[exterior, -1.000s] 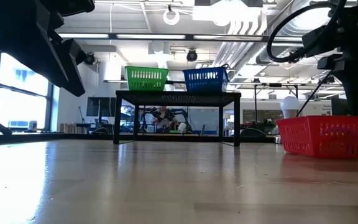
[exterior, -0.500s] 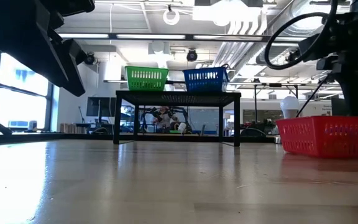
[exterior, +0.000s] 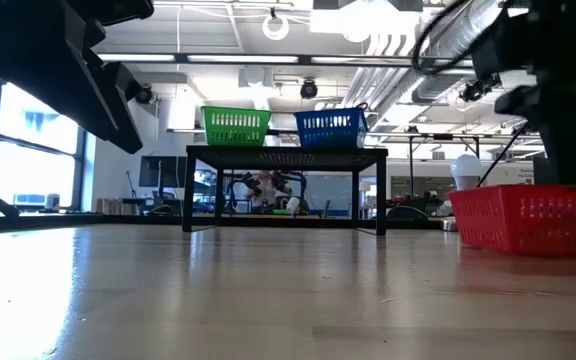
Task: Pick & Place Office Desk Supplies
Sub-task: Put the red basket with the spring keychains on the shelf
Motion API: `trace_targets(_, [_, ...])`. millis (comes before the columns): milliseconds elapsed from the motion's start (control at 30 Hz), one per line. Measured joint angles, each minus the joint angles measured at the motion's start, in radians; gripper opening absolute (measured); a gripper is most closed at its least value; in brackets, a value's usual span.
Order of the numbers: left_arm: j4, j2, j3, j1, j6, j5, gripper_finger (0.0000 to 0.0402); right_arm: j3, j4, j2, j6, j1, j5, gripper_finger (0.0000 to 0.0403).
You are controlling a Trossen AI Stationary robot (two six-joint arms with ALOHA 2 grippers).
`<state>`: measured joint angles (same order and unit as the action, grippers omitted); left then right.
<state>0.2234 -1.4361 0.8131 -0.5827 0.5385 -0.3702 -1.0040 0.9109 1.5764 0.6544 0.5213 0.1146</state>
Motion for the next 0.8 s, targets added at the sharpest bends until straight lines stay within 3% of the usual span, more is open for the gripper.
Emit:
trace_targets(233, [0.000, 0.000, 0.000, 0.000, 0.000, -0.001, 0.0170, -0.116, 0.044, -0.004, -0.073, -0.001, 0.017, 0.0142])
trace_targets(367, [0.000, 0.000, 0.000, 0.000, 0.000, -0.001, 0.0170, -0.190, 0.206, -0.005, -0.075, 0.002, 0.017, 0.0142])
trace_targets(600, [0.000, 0.000, 0.000, -0.002, 0.007, -0.001, 0.0170, -0.216, 0.587, -0.006, 0.352, -0.010, -0.026, 0.0142])
trace_targets(700, [0.000, 0.000, 0.000, -0.003, 0.008, -0.001, 0.0170, -0.216, 0.627, -0.006, 0.505, -0.019, -0.069, 0.0142])
trace_targets(800, [0.000, 0.000, 0.000, -0.003, 0.018, 0.000, 0.0170, -0.203, 0.625, -0.006, 0.531, -0.020, -0.067, 0.0142])
